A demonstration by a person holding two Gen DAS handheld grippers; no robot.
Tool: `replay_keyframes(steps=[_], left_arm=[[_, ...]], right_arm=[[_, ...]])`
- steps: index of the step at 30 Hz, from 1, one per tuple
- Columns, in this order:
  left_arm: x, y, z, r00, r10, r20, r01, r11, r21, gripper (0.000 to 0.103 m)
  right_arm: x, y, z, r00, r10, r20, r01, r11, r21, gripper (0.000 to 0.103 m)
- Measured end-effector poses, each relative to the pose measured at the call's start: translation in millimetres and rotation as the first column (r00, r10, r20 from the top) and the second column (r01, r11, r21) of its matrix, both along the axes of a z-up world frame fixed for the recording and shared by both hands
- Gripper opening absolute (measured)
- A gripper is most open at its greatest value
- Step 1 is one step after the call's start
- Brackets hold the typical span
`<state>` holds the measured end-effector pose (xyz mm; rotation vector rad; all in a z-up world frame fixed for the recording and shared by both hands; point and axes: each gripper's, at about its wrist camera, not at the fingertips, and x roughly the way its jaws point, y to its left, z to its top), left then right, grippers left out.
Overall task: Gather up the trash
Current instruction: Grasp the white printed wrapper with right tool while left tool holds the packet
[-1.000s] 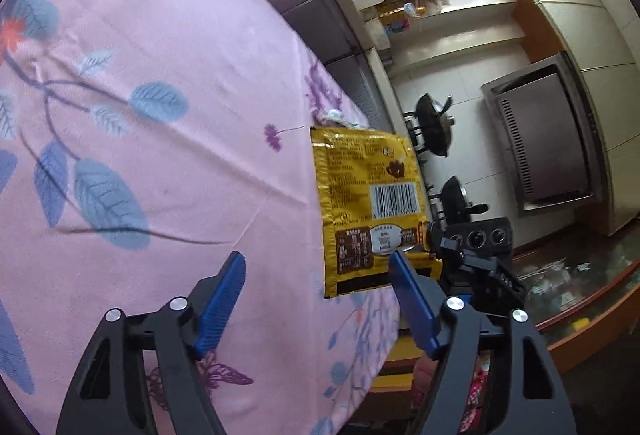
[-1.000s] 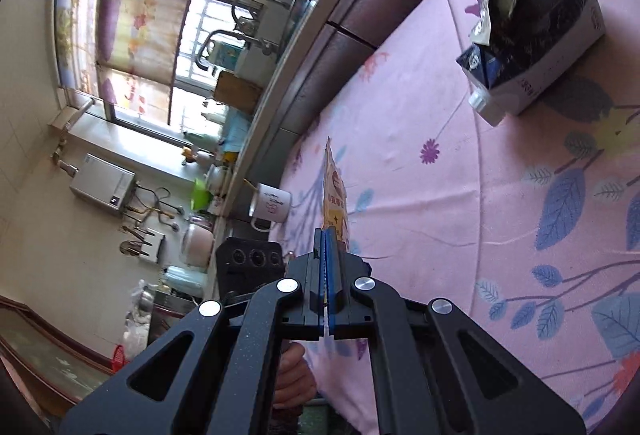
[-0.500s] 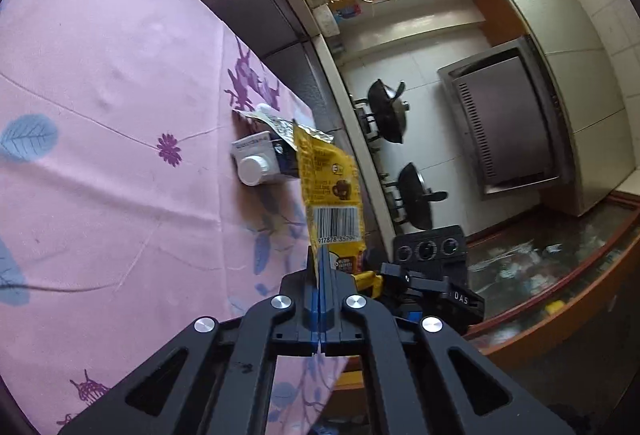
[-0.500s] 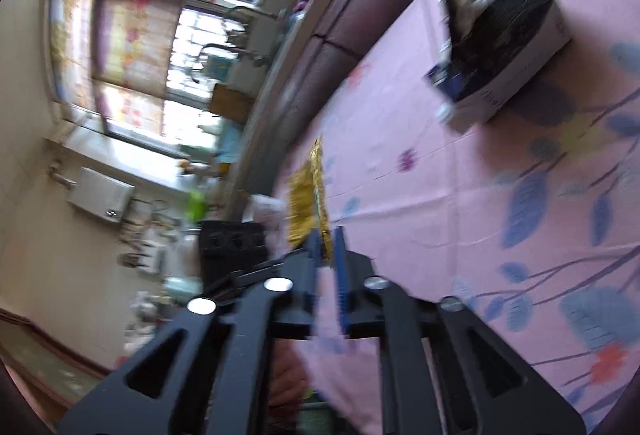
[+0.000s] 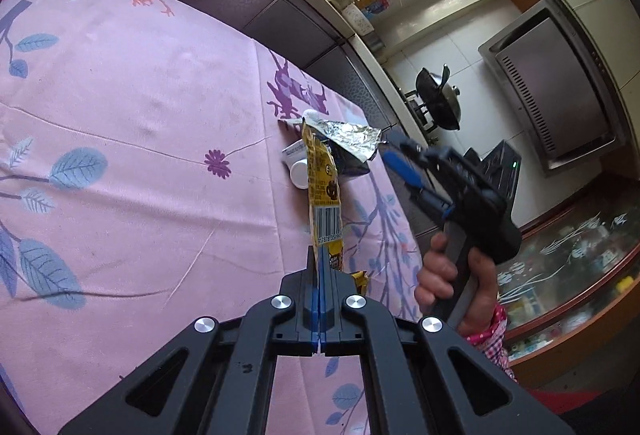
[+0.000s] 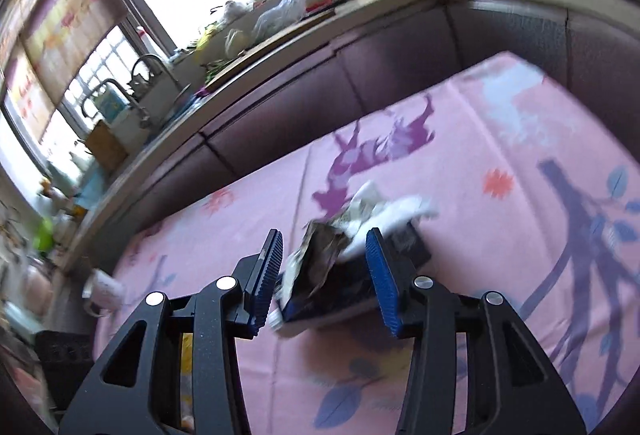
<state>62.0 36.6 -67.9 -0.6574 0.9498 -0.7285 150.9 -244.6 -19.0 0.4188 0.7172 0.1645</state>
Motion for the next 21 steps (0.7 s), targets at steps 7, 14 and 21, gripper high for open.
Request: replay_keyframes(steps=[7,14,21], left_arm=[[-0.7,-8.9,-4.0,1.0,-0.017,-0.012,0.017,1.0,0.025,0.0],[-5.4,-16.2,5.8,0.999,-0.025,0.02,0.024,0.998,0.064,0.0],[-9.6,-47.3,12.4,0.995,-0.086,0.044,0.08,0.989,0.124,0.0]], right_arm=[[15.3,19.8,-10.6,0.997,0.07,-0.044,-0.073,0.995,-0.063,0.017],[-77.2,40.0,14.5,0.963,0.245,0.112,-0.239,0.969,-0.066,0.015],[-152.6,14.5,1.2,0.967,0.23,0.114,-0.214,0.968,-0.133,0.015]])
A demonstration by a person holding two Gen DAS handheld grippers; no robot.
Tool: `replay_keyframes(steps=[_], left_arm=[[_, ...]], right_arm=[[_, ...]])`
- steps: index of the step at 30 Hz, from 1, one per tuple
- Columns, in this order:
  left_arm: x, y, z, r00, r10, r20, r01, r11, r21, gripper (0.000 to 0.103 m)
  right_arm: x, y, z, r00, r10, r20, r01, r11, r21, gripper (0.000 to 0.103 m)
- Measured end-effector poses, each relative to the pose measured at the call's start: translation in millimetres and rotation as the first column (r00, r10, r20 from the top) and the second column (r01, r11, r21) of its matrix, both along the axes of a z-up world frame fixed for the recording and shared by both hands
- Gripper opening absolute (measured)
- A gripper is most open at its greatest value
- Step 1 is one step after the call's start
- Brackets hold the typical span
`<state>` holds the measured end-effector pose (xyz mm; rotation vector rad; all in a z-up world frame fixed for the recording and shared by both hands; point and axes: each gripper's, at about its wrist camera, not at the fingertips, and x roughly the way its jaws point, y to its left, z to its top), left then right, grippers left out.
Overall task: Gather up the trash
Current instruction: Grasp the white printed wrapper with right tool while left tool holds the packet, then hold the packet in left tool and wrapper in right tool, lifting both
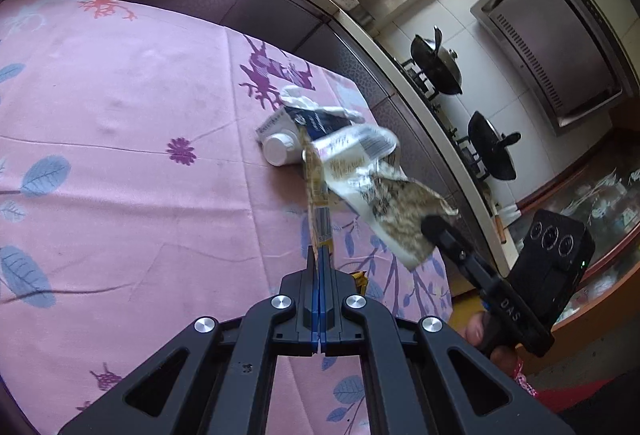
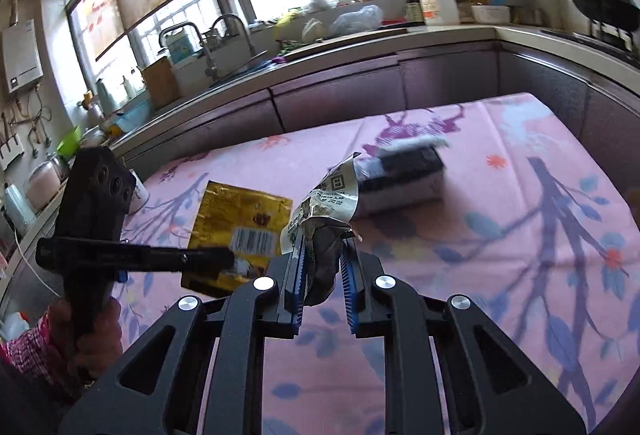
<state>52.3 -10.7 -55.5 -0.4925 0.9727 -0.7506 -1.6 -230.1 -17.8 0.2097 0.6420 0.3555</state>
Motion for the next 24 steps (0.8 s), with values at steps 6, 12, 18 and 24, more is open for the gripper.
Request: replay_keyframes(steps=[6,12,18,24], left_arm=[[-5.1,-40.6,2.8,0.997,-0.073,0.018,0.072,0.995,0.076,0.0],[-5.8,-83.5,3.0,0.989,-0.146,0.021,0.141,0.979,0.147,0.0],[-5.3,-126.6,3.5,0.98,-0.199,0.028,0.187,0.954,0.233,0.0],[-7.6,-156.9,7.9,0.976,-0.206,0.07,0.17,0.923,0.344,0.0]], right_arm=[[-22.5,-39.9,-19.5,0.994,-0.099,-0.041,0.1,0.994,0.033,0.015],[-30.1,-77.2,-29.9,0.983,-0.175,-0.055,0.179,0.981,0.076,0.015],[-37.5,-113.6,-37.2,0.968,-0.245,-0.057,0.25,0.962,0.108,0.015],[-44.0,-143.9,-45.5,0.951,-0.301,-0.076,0.309,0.941,0.139,0.015]])
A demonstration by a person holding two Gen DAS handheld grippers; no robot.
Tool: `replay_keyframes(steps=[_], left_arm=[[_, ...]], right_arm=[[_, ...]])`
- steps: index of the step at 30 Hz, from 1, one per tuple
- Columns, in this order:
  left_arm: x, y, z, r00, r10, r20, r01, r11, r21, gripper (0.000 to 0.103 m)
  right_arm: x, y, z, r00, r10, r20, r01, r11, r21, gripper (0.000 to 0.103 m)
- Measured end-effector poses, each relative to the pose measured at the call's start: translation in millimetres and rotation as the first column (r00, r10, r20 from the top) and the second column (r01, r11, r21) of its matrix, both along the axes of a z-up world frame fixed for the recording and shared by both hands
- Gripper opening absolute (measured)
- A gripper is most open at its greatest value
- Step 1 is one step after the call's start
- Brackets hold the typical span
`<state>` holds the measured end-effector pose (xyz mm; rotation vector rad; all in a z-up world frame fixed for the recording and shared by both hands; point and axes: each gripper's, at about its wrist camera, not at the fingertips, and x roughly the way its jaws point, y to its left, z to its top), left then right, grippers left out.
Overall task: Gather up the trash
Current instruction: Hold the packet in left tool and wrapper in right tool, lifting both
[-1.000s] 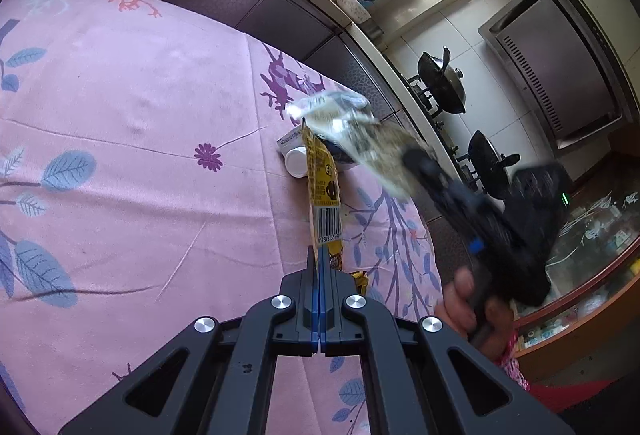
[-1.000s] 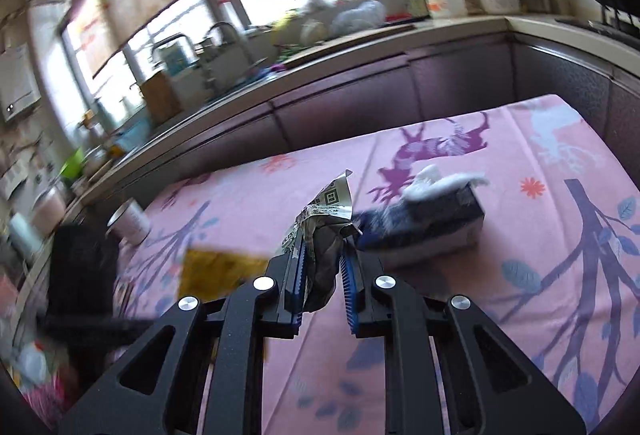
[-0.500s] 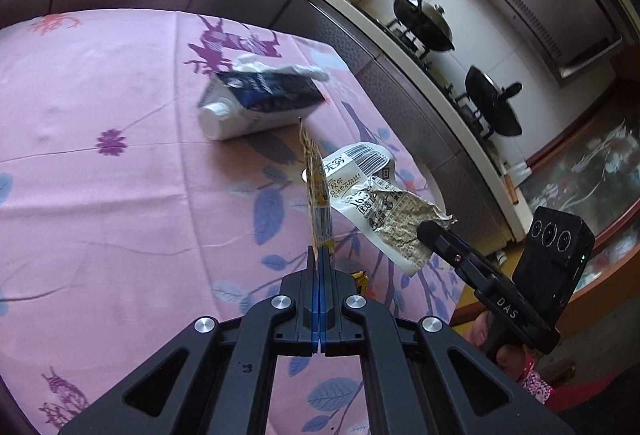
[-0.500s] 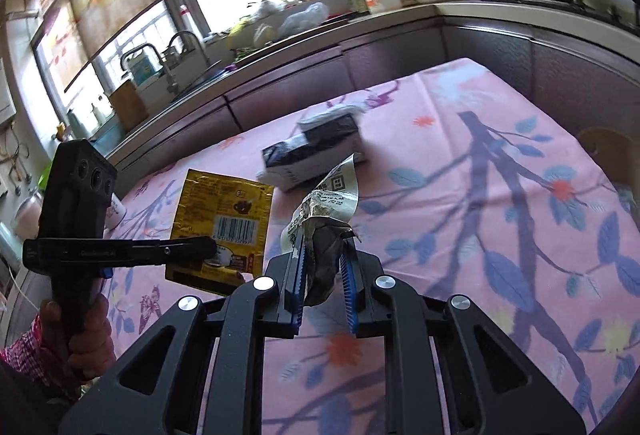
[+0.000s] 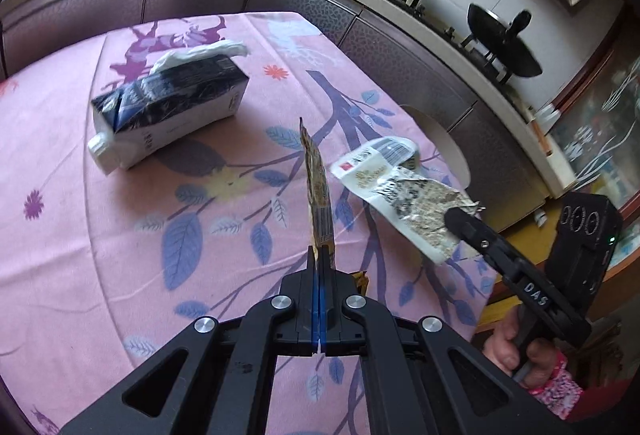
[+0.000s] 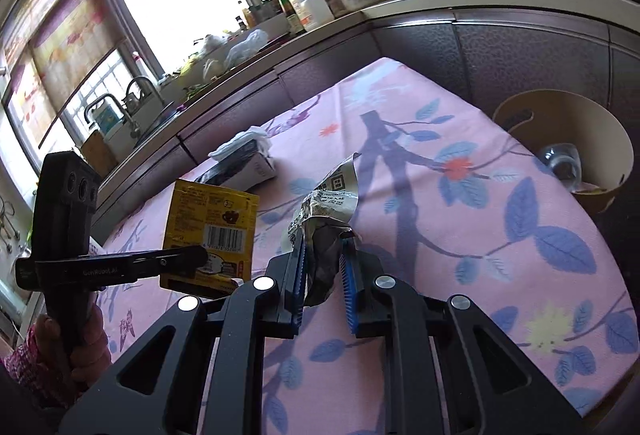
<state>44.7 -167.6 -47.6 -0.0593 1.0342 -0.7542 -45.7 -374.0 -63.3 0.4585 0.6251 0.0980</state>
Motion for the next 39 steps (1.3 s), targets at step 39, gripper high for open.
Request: replay_keyframes(steps=[39], left_arm=[[-67.0,83.1,31.3,0.939,0.226,0.26,-0.274,0.947,0.167,0.0]], right_arm=[[-42.0,85.8,38.8,0.979,0.189,0.081,-0.189,0.982,-0.003,0.015]])
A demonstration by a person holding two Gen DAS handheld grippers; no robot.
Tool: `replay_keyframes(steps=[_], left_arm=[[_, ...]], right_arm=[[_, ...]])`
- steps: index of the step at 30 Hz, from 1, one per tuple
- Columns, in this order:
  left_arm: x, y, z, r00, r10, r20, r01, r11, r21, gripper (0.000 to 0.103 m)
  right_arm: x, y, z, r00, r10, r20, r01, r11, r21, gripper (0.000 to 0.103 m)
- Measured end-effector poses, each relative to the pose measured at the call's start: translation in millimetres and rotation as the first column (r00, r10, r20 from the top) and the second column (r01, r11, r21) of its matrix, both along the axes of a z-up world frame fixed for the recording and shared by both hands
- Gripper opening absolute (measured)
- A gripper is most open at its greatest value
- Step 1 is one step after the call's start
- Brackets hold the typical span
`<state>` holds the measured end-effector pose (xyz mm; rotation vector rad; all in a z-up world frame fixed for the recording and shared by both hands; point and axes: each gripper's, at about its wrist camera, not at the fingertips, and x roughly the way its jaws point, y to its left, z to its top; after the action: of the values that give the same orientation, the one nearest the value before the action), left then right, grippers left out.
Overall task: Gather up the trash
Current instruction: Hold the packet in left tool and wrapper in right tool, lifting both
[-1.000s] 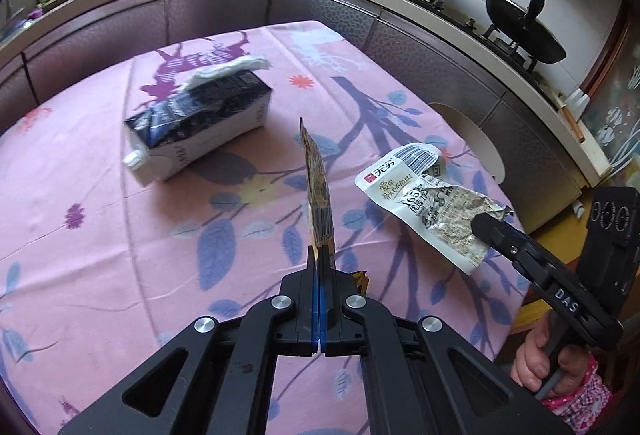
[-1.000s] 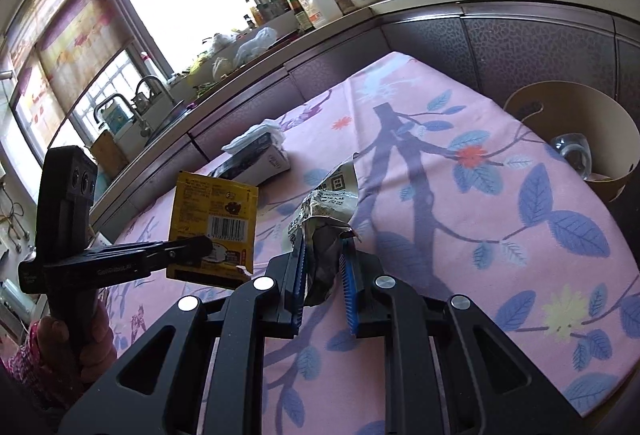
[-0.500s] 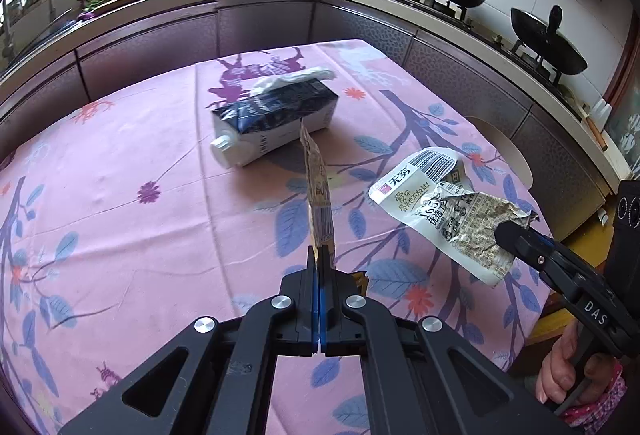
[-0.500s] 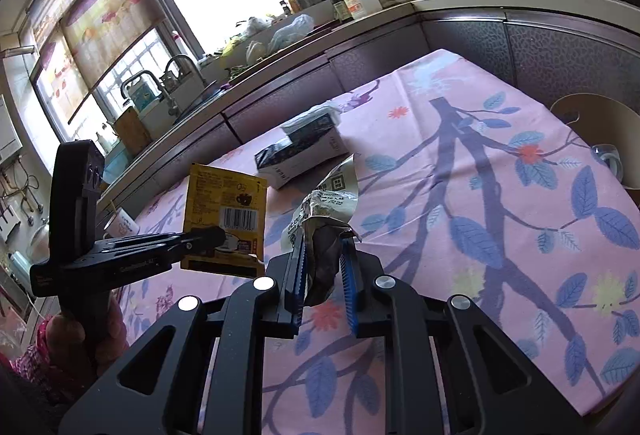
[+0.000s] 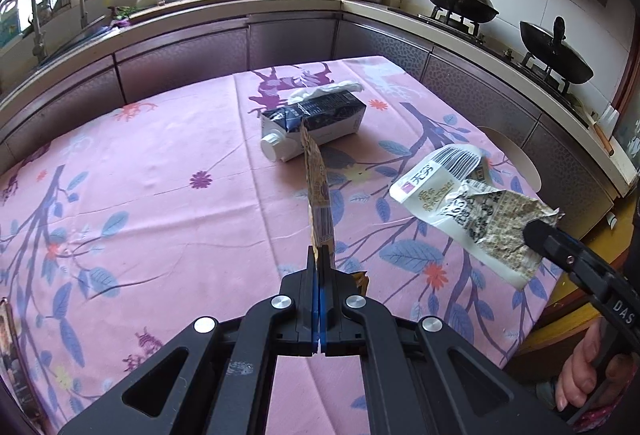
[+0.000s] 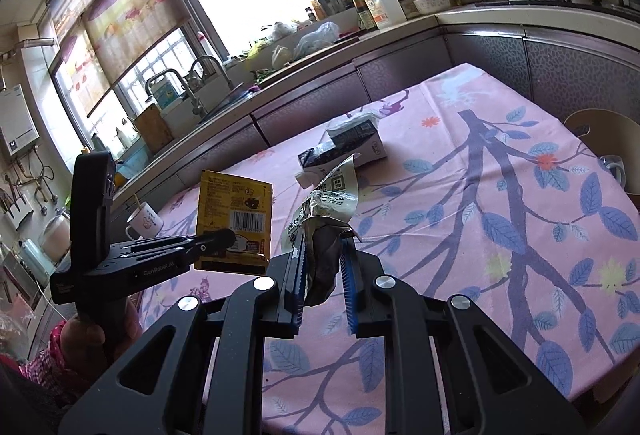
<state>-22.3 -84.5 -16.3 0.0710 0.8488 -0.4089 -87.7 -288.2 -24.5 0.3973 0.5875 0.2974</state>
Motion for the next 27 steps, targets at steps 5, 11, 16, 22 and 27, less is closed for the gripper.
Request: replay_keyframes(steps=[5,11,16,22,27], left_arm=[[-6.3,5.5,-0.5,1.0,0.007,0.012,-0.007,1.0,0.005,0.0],[-8.1,8.0,-8.0,1.0,-0.003,0.004,0.003,1.0,-0.001,0.0],[0.0,4.3,-14.9,1.0,-0.009,-0.02,0.009,1.0,-0.016,0.0],[15.0,-3.6,-24.6,0.999,-0.02,-0.051,0.019,1.0,-0.012,0.0],[29.0,-4.5,-31.4,0.997,-0.029,-0.073,0.029,1.0,-0.002,0.0]], right_arm=[[-10.2,0.2,2.3,1.0,-0.008,0.009,0.008,1.0,0.008,0.015],[-12.3,-2.7,-1.3,1.0,-0.019,-0.003,0.019,1.0,0.003,0.015],[-4.4,-6.9,-5.8,0.999,-0.024,-0.022,0.024,1.0,0.001,0.015],[12.2,-8.7,-13.2,0.999,-0.023,-0.047,0.022,1.0,-0.018,0.015],[27.0,-5.9,-20.0,0.997,-0.018,-0.07,0.017,1.0,-0.014,0.016]])
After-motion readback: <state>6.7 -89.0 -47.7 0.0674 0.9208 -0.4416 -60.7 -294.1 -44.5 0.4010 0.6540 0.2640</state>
